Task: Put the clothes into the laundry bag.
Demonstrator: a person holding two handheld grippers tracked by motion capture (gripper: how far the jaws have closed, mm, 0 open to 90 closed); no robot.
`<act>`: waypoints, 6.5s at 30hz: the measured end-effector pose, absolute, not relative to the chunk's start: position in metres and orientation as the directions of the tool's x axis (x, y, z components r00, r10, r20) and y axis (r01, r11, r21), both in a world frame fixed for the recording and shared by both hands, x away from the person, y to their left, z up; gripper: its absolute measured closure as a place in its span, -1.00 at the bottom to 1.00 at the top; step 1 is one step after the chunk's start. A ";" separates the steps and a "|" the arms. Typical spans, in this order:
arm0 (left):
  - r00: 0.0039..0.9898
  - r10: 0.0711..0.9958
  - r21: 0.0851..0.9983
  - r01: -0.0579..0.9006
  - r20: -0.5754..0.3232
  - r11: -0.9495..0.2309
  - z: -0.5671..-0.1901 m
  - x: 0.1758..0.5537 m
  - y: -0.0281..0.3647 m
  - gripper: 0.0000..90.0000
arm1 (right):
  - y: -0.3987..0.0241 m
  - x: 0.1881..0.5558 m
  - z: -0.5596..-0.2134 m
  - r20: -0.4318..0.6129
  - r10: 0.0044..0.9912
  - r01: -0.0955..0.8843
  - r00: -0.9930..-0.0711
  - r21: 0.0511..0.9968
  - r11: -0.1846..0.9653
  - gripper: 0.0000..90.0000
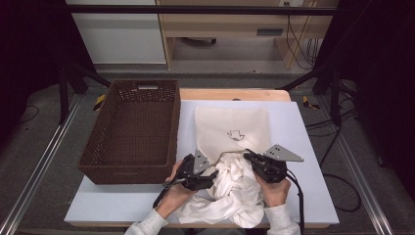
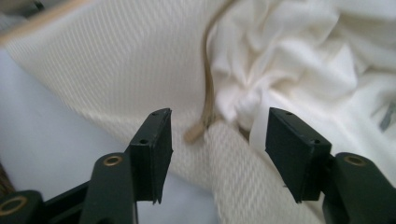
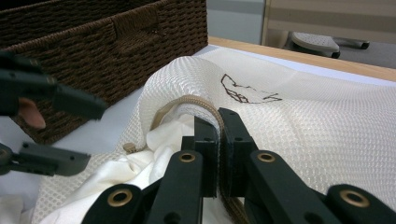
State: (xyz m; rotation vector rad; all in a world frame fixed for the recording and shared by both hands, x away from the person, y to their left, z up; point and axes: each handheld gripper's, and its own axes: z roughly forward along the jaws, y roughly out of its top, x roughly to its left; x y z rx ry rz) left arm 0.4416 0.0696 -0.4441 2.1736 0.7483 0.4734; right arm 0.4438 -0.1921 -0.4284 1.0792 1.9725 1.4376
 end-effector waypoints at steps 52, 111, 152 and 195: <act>0.812 0.579 0.778 0.320 0.068 -0.540 -0.462 0.419 -0.005 0.69 | -0.181 0.443 -0.430 0.059 0.808 0.326 -0.587 0.930 0.170 0.93; 0.762 0.643 0.851 0.385 -0.076 -0.357 -0.476 0.413 -0.003 0.67 | -0.187 0.440 -0.430 0.072 0.811 0.337 -0.580 0.928 0.158 0.93; 0.679 0.734 0.800 0.445 -0.007 -0.403 -0.483 0.418 0.017 0.64 | -0.192 0.438 -0.427 0.080 0.808 0.340 -0.583 0.928 0.154 0.92; 0.775 0.631 0.730 0.423 0.016 -0.537 -0.473 0.419 0.034 0.31 | -0.192 0.439 -0.427 0.087 0.811 0.355 -0.578 0.922 0.154 0.93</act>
